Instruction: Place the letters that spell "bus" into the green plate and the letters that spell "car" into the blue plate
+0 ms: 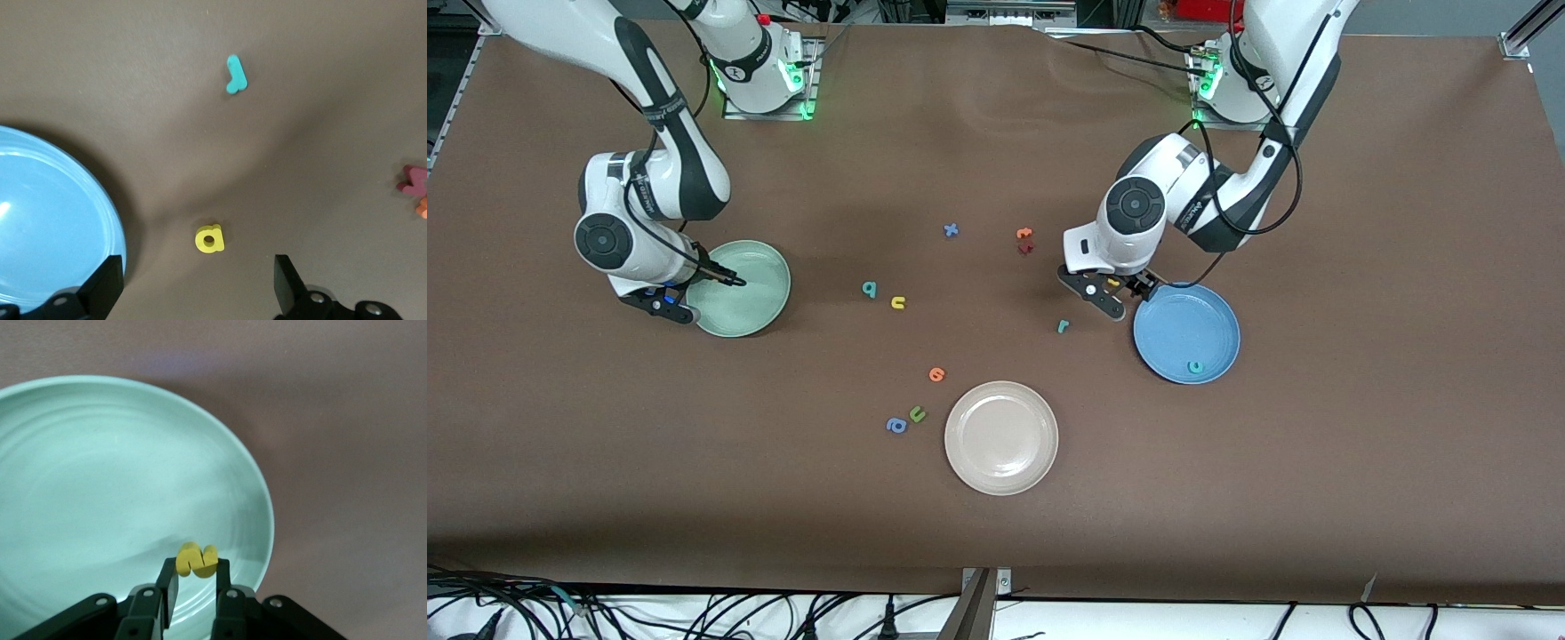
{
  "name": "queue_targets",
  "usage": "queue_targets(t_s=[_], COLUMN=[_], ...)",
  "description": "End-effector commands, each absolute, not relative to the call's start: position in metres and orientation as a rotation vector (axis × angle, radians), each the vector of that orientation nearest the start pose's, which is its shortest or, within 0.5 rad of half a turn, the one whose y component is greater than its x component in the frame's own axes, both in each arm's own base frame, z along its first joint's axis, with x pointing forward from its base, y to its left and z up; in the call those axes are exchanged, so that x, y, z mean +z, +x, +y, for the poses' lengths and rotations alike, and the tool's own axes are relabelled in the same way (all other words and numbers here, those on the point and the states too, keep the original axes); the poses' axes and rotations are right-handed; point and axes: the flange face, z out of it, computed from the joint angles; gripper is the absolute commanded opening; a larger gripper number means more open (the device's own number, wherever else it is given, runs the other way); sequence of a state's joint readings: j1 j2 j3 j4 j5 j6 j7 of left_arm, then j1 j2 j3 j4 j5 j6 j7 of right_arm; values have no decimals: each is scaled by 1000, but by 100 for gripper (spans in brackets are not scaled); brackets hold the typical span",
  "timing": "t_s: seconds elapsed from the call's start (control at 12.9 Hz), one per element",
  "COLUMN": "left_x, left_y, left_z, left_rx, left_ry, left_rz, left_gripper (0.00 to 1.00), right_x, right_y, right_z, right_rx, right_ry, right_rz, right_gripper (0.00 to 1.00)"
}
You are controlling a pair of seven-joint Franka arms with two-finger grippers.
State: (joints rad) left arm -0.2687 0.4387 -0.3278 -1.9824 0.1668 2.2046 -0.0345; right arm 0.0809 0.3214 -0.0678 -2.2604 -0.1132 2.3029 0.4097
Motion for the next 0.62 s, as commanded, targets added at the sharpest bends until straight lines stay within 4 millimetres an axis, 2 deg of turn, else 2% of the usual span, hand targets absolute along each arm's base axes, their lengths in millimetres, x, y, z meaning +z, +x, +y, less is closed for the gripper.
queue_targets(t_s=[0.0,0.08,0.15,0.23,0.39,0.54], left_x=[215,209,204,197,181,179], left_y=[476,471,468,465,467,467], left_z=[-310,-309,-312,-315,-311,-308], left_rx=[219,210,222,227,214,209], left_ry=[-2918,-2923,-2920,-2917,-2878,-2852], left_rz=[1017,1025,1037,1051,1106,1131], left_gripper=[95,92,85,82,82,81], right_x=[197,200,205,218,239,245], right_y=[508,509,509,509,507,503], right_z=[1,1,3,8,45,93], right_rx=[404,395,396,399,421,394], right_ry=[-3233,-3232,-3227,-3219,-3162,-3127], right_rz=[447,449,469,480,577,710], right_gripper=[99,99,99,99,99,99])
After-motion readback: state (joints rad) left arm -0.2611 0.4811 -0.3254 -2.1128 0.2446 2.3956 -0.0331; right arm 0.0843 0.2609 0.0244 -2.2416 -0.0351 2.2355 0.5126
